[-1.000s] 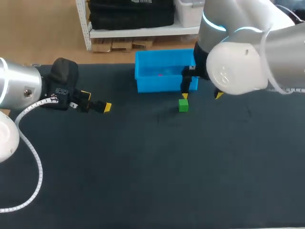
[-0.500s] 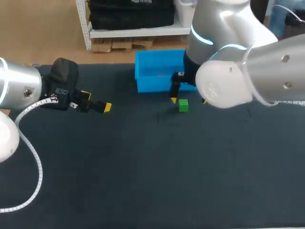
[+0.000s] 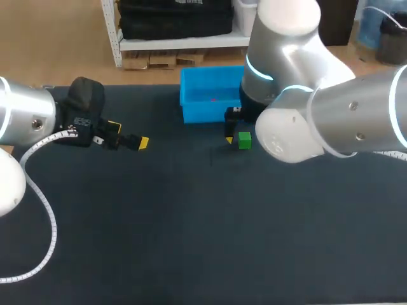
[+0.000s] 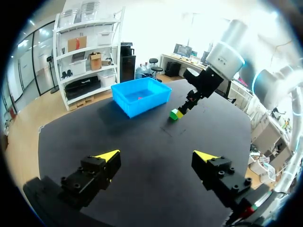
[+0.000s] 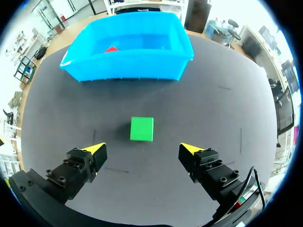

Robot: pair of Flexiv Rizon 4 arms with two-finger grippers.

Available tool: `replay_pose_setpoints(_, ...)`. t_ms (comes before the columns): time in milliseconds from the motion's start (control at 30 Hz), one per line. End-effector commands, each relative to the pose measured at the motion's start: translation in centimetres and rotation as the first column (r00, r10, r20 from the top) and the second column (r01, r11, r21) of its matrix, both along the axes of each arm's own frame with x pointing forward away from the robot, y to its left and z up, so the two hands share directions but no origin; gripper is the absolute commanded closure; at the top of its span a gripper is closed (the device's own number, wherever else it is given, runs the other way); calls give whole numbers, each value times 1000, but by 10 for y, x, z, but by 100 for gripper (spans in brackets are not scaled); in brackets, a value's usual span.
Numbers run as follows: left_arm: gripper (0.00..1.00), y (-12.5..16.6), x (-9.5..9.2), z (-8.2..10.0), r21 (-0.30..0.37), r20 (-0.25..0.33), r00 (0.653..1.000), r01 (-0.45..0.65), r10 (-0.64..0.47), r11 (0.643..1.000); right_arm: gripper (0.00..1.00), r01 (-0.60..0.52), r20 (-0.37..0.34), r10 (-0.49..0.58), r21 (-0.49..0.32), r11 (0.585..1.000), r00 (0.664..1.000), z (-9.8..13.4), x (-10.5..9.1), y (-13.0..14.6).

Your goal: Use the left arm to pick the red cube and place it into the blue plastic box first, then use the right arm to grasp the green cube and put it into the same blue plastic box after the first action is fully finished.

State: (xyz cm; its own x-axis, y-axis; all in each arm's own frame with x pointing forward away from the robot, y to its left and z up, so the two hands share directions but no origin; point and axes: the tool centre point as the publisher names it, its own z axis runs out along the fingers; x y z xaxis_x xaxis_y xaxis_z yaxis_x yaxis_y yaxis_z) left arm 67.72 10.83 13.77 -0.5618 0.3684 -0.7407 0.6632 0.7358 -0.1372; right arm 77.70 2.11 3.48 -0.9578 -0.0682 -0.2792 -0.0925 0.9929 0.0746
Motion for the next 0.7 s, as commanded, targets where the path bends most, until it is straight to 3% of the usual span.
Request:
replay_pose_setpoints(33,0,2,0,-1,-9,5,1000,5,-5,1000,0,2,7,-2,-11,1000,1000,-8,10,6)
replay_pose_setpoints(333,0,2,0,-1,-9,5,1000,5,-5,1000,0,-17,12,17,-41,999,1000,-18,29,12)
replay_pose_setpoints(700,0,2,0,-1,-9,5,1000,5,-5,1000,0,-21,12,21,-63,998,1000,-24,38,2)
